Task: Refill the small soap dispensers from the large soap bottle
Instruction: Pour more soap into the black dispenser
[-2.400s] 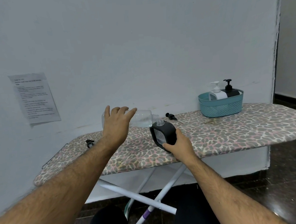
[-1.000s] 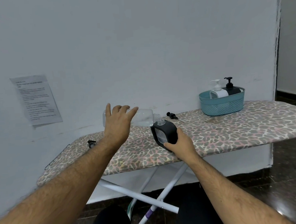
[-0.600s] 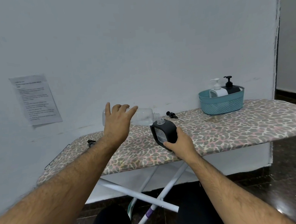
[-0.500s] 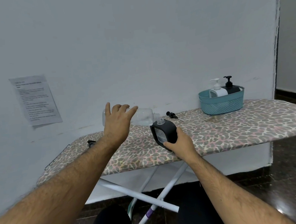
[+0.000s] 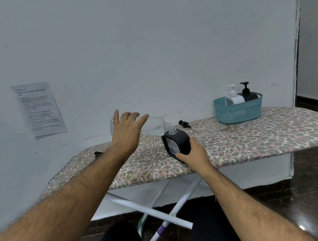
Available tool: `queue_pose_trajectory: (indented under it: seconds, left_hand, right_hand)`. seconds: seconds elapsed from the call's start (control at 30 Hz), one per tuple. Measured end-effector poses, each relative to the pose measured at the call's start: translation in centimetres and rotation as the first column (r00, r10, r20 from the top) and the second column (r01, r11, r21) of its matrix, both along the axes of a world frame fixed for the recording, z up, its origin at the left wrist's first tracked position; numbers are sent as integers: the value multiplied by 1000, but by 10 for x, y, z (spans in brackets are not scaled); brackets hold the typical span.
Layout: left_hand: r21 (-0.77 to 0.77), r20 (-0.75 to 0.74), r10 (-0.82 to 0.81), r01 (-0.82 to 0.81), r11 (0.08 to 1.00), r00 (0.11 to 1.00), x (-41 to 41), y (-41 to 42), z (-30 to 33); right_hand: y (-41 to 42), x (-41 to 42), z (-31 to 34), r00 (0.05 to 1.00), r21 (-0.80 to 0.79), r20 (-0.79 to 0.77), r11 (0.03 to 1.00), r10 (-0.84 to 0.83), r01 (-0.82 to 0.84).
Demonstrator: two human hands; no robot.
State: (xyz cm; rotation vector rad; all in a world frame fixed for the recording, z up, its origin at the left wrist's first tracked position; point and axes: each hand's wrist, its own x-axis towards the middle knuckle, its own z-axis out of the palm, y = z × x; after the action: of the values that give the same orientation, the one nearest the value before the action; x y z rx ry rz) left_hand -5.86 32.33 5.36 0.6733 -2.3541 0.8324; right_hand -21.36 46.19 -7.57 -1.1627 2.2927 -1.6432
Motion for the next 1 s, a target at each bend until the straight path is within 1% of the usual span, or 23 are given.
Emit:
queue_pose_trajectory:
  seconds: [0.67,1.0]
  left_hand:
    - [-11,28,7,-7,1000,1000,-1,6,6]
    - [-36,4,-12,12,999,1000,-1,8,6]
  right_hand:
    - [-1,-1,-1,1000,12,-3,1000,-10,10]
    - [-2,-2,-1,1000,-4,-5,1000,-11,11]
